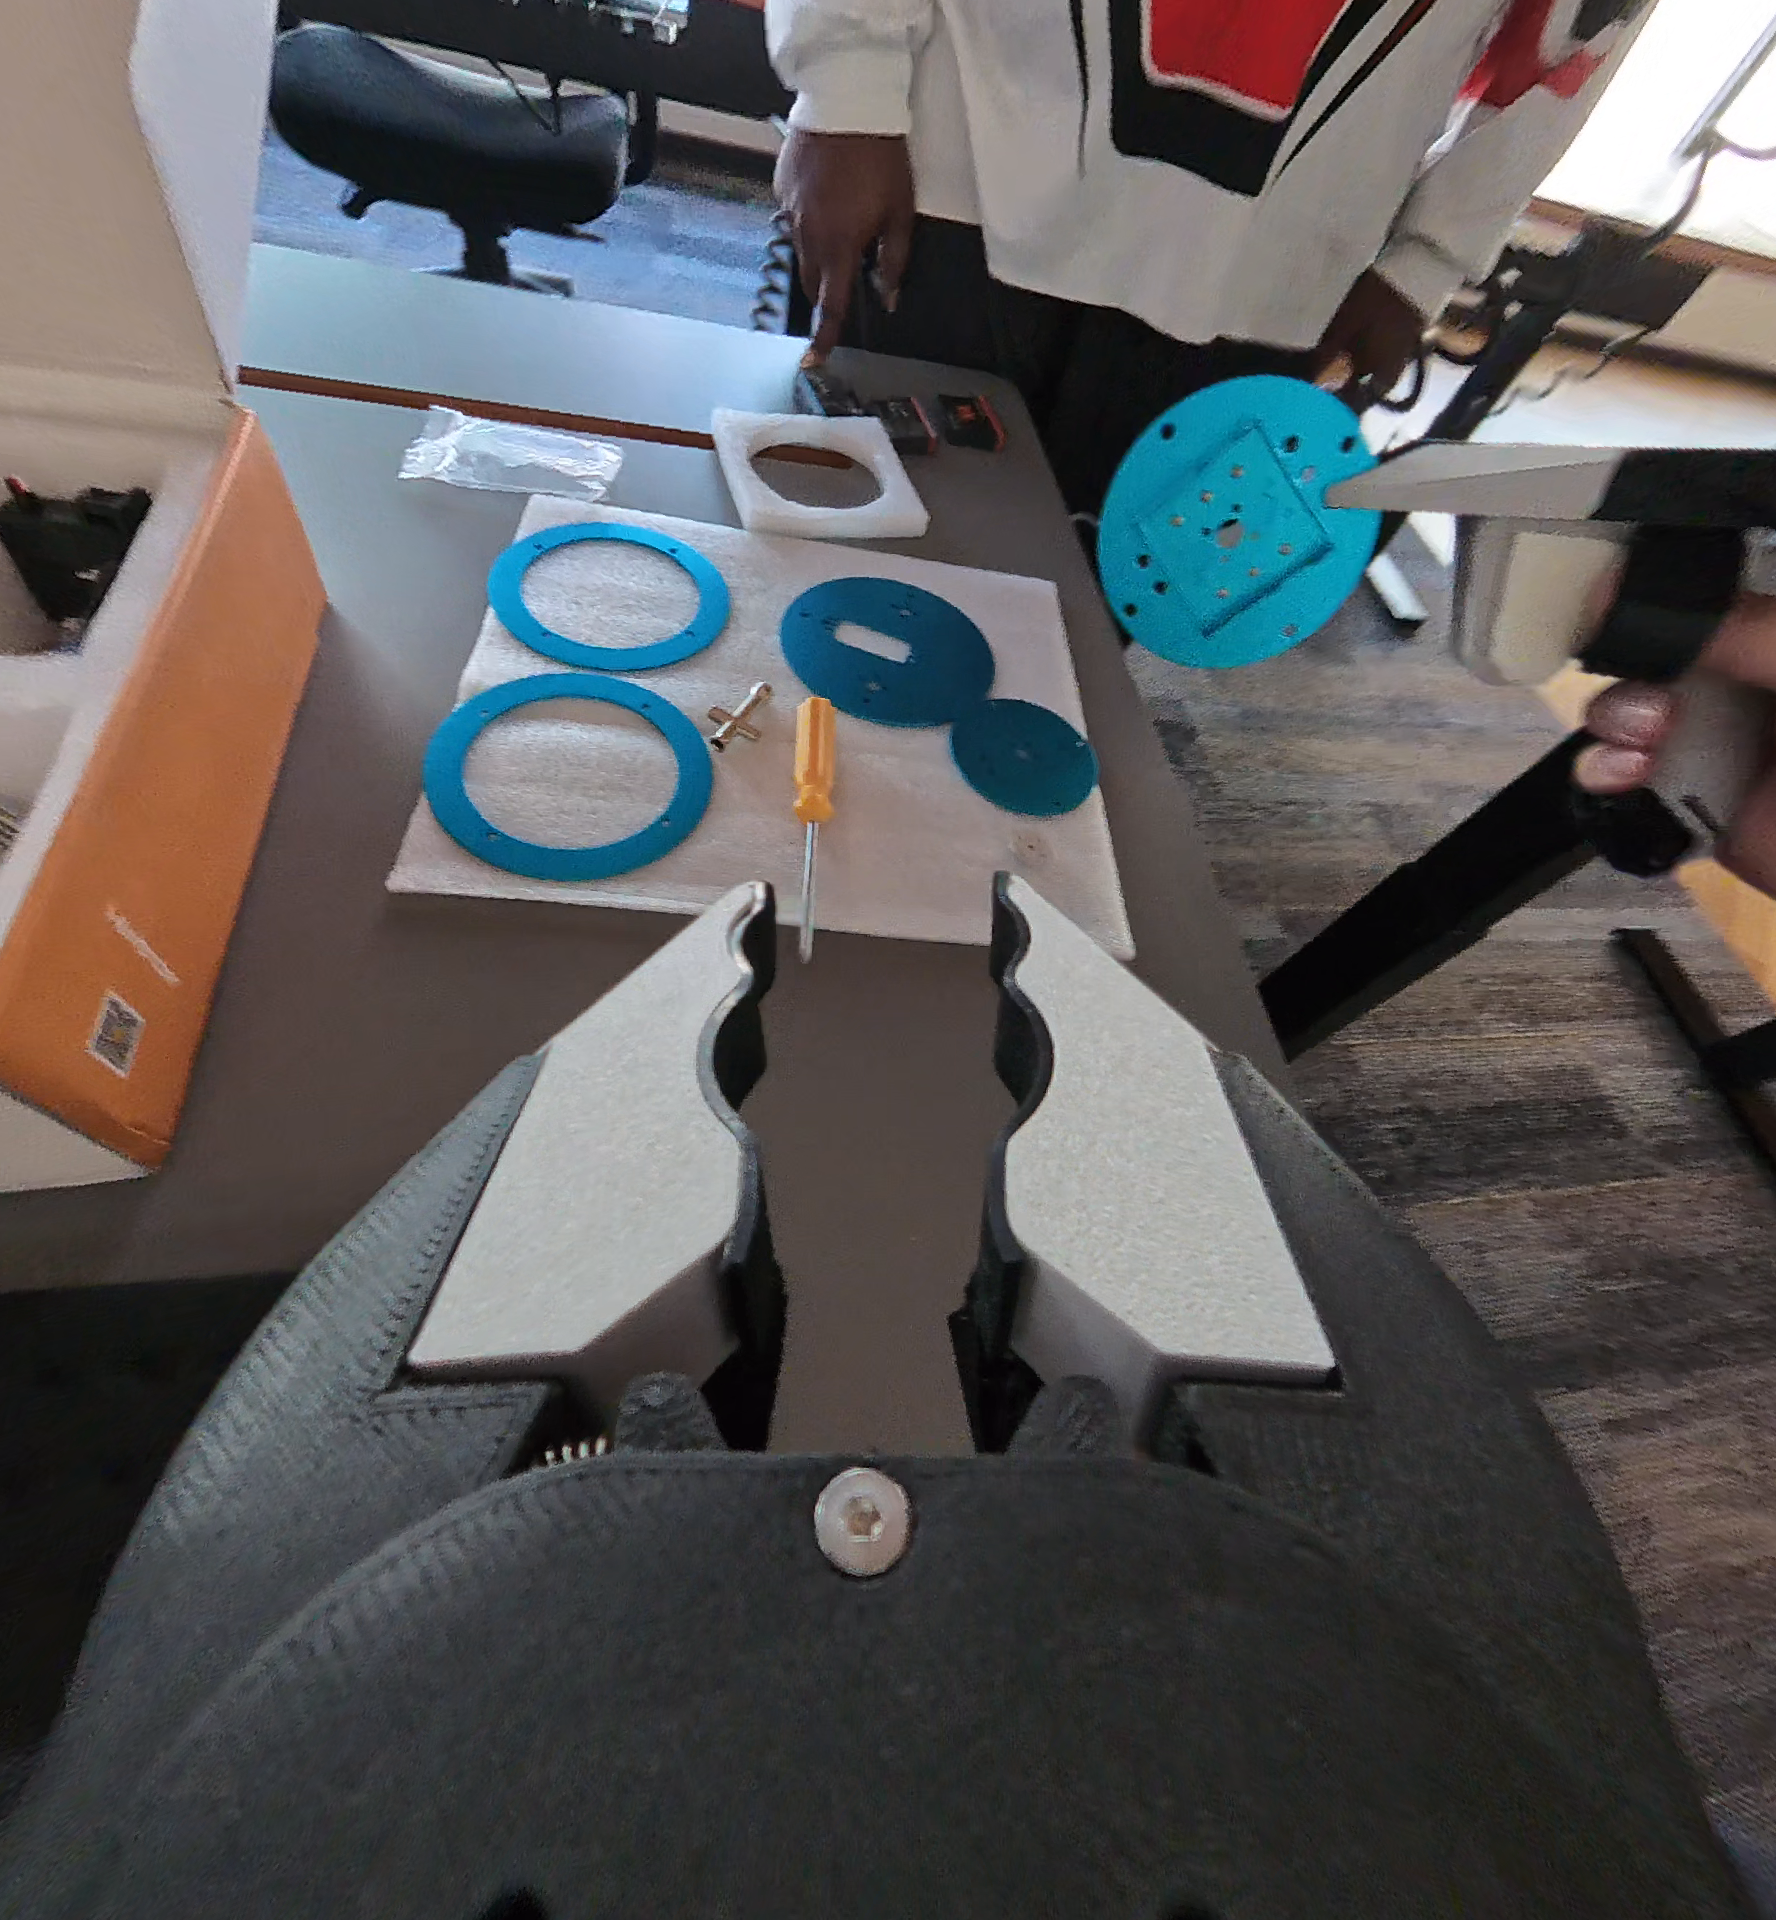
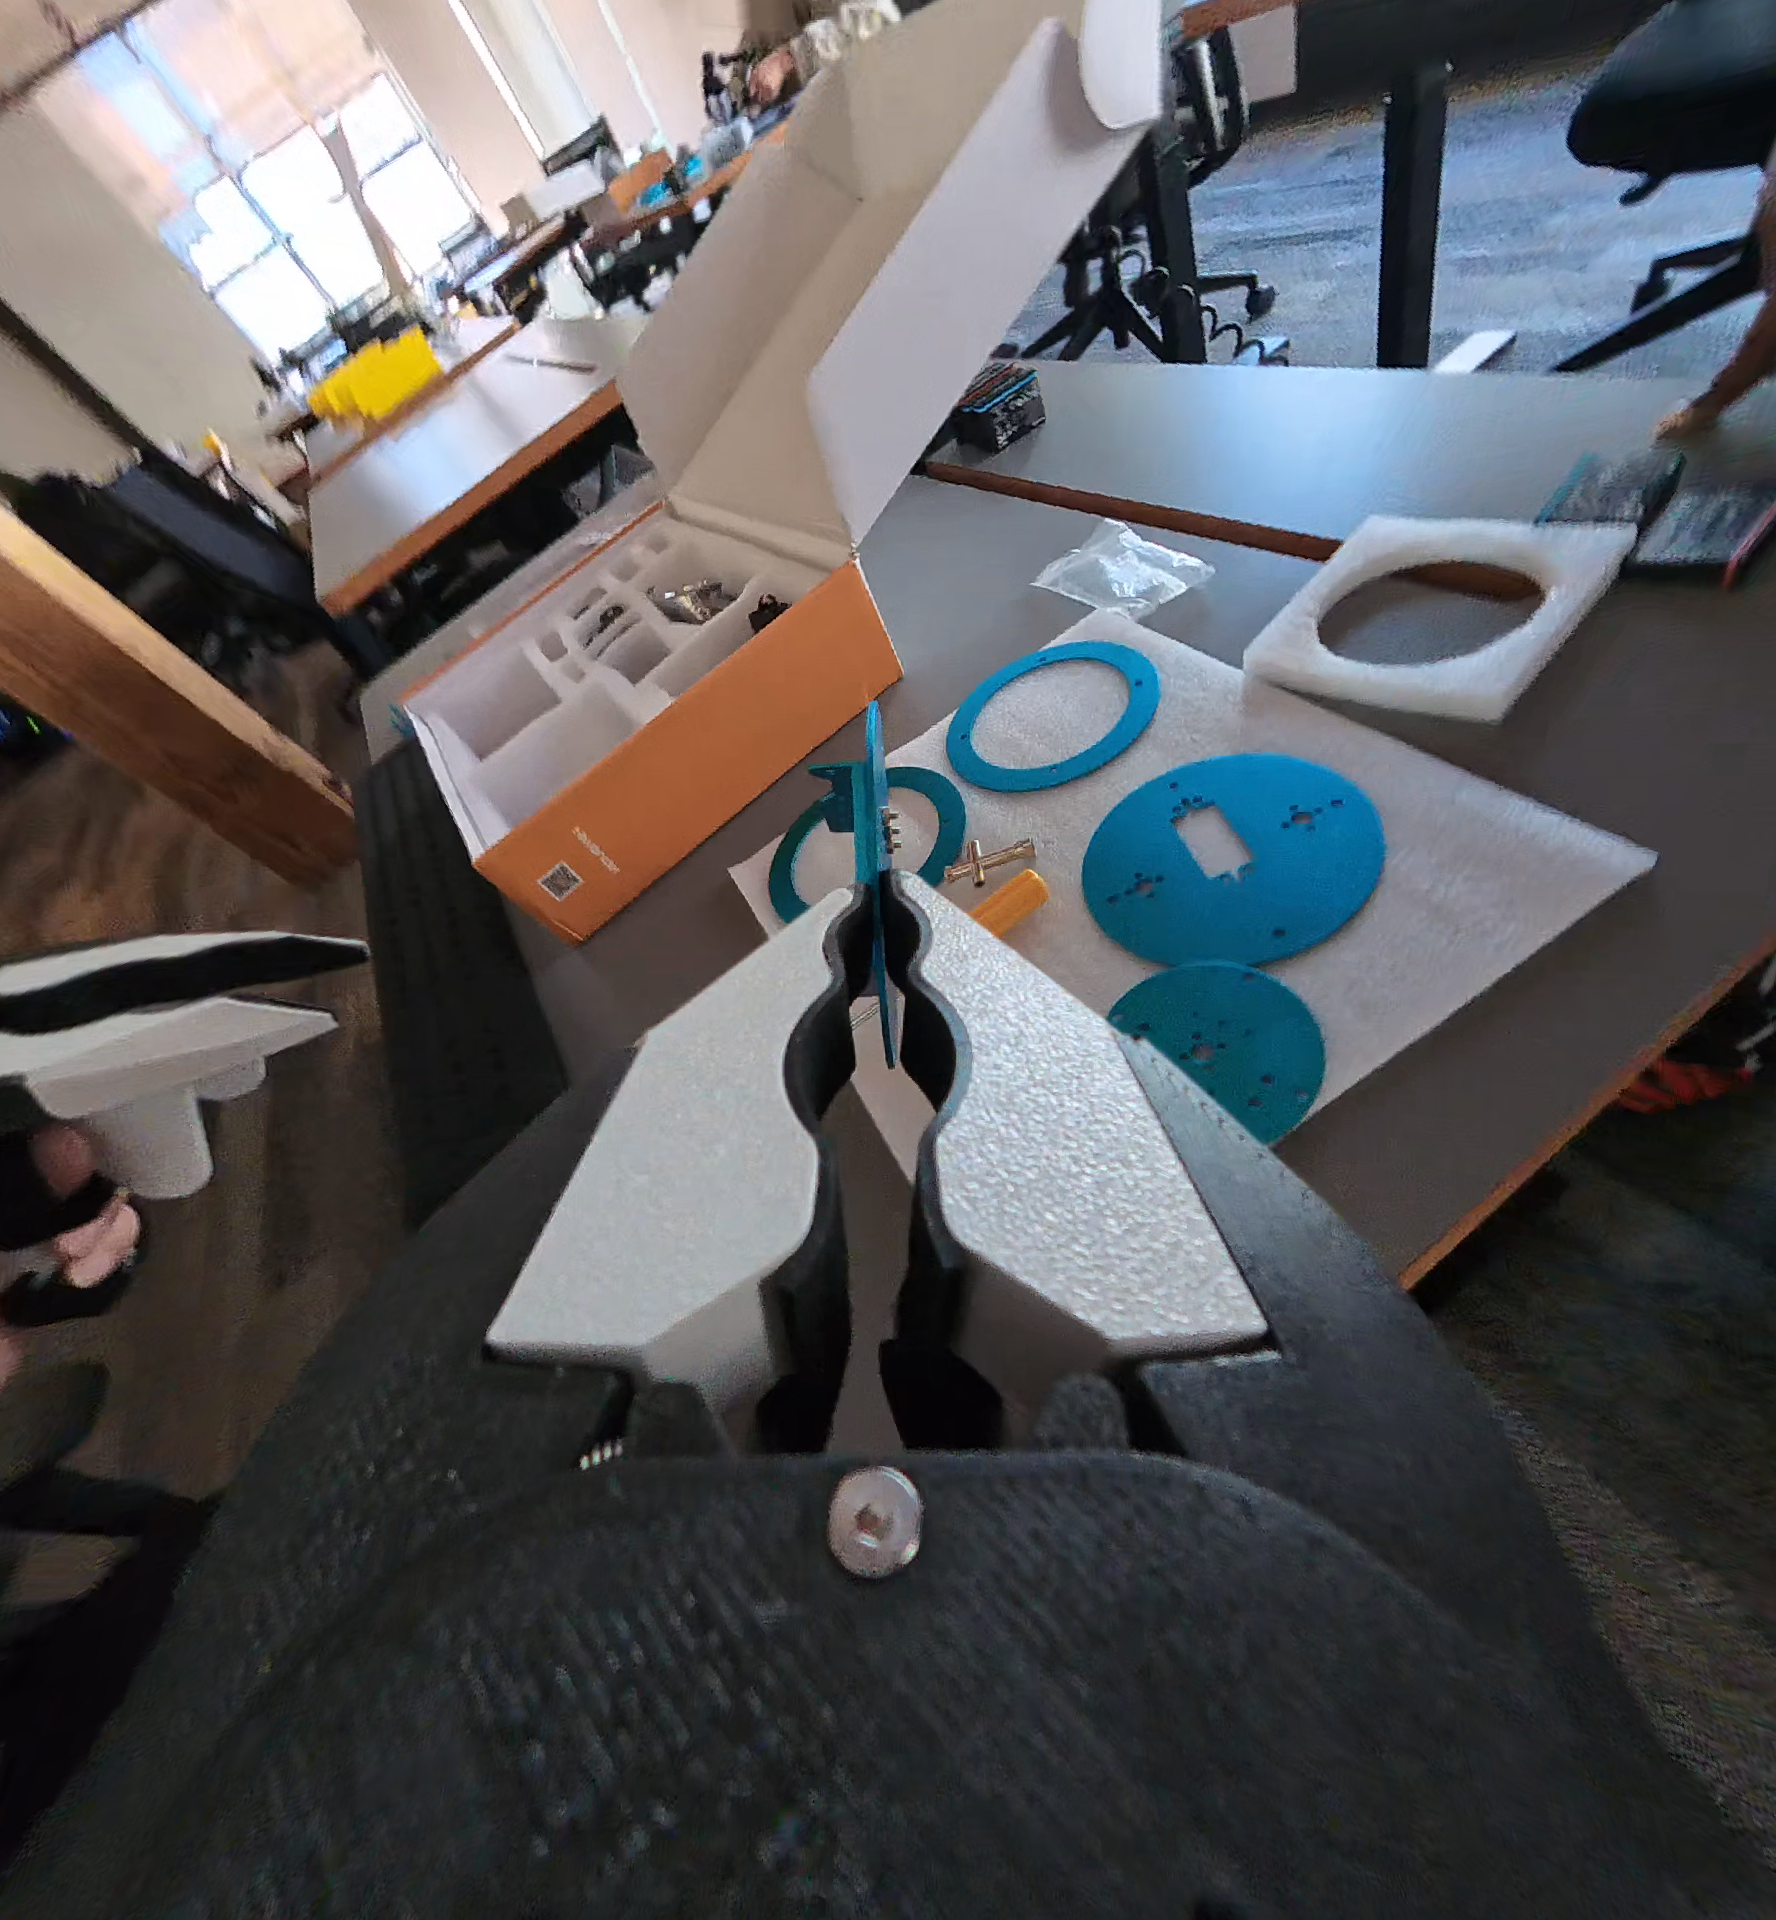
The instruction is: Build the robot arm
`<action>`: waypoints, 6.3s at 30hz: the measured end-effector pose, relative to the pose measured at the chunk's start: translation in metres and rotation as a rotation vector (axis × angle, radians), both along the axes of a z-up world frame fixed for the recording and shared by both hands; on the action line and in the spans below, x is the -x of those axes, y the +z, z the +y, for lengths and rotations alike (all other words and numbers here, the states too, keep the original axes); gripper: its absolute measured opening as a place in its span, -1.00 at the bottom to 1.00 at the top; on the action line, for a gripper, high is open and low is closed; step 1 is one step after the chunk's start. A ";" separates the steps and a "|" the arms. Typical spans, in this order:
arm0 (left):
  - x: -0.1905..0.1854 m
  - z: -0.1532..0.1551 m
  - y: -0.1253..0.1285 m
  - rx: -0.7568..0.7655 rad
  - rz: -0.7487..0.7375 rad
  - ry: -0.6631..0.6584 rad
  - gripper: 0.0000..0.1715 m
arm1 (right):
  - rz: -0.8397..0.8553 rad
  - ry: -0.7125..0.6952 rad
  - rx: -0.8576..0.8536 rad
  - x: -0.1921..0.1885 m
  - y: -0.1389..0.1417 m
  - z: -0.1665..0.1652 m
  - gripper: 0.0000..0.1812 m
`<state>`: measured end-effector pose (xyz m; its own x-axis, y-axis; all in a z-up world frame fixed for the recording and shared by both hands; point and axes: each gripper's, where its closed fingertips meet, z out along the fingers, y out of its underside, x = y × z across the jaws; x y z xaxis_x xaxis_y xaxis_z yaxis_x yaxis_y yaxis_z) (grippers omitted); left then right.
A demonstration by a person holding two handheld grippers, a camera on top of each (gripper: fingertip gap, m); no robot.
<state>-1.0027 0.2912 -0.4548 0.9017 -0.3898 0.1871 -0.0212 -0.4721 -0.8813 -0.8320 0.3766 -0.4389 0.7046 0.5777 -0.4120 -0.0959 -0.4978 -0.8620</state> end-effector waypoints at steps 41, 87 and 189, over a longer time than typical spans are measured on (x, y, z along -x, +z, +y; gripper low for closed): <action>-0.020 -0.006 -0.041 0.097 0.110 0.009 -0.42 | 0.224 -0.073 0.196 -0.029 -0.027 -0.003 -0.99; -0.030 -0.017 -0.049 0.148 0.116 0.006 -0.46 | 0.475 -0.081 0.377 -0.032 -0.049 -0.005 -0.99; -0.009 -0.020 -0.086 0.342 -1.072 0.210 -1.00 | -0.786 0.545 0.110 0.070 -0.173 0.004 -1.00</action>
